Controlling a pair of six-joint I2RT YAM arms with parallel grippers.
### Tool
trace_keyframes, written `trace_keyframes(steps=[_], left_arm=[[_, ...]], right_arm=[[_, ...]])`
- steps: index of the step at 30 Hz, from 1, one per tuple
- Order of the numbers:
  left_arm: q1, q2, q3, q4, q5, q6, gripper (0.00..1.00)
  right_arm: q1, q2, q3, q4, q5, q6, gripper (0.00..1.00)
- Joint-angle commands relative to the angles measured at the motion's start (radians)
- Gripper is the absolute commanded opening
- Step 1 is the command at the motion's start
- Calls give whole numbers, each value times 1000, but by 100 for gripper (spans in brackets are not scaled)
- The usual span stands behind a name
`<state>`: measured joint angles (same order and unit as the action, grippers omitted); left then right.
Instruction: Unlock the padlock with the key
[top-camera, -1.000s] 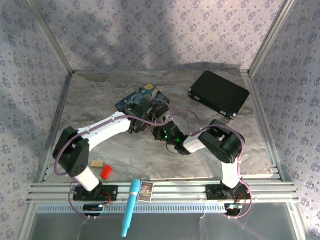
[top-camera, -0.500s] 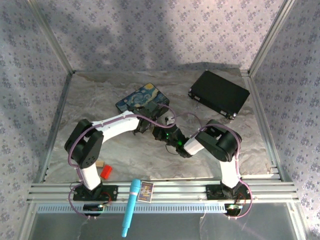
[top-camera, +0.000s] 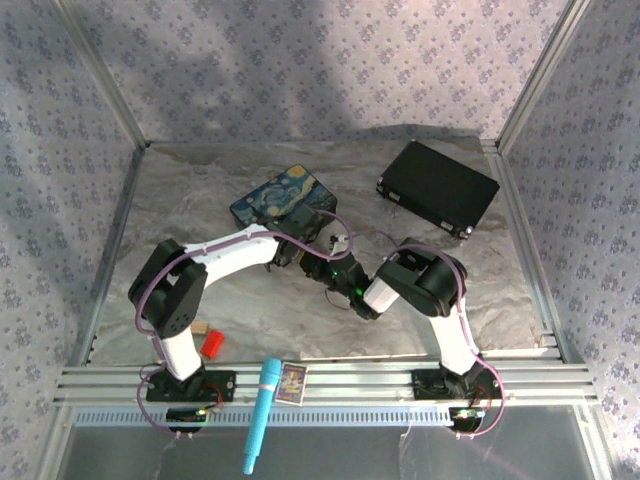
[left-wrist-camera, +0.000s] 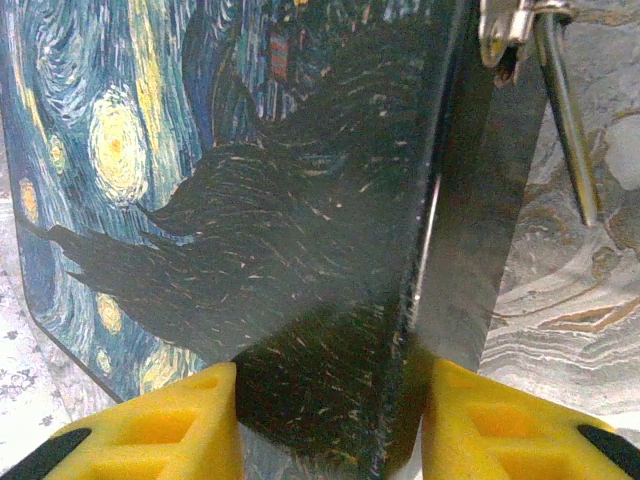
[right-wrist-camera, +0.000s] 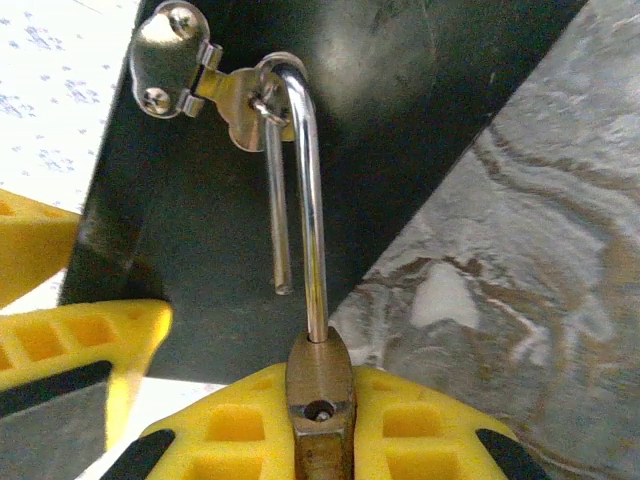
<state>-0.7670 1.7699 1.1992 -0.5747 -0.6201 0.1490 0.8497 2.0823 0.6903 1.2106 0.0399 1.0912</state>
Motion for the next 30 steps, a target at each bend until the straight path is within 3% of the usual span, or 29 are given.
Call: trace_keyframes(steps=[1, 5, 13, 30], left_arm=[[8, 28, -55, -63, 92, -3, 43], [7, 16, -60, -61, 101, -1, 43], [5, 10, -61, -64, 108, 0, 43], [6, 6, -64, -62, 108, 4, 43]], right_arm=[[14, 56, 27, 78, 0, 72, 0], [4, 50, 27, 46, 23, 75, 0], [-20, 92, -1, 177, 34, 134, 0], [-79, 75, 24, 178, 13, 144, 0]])
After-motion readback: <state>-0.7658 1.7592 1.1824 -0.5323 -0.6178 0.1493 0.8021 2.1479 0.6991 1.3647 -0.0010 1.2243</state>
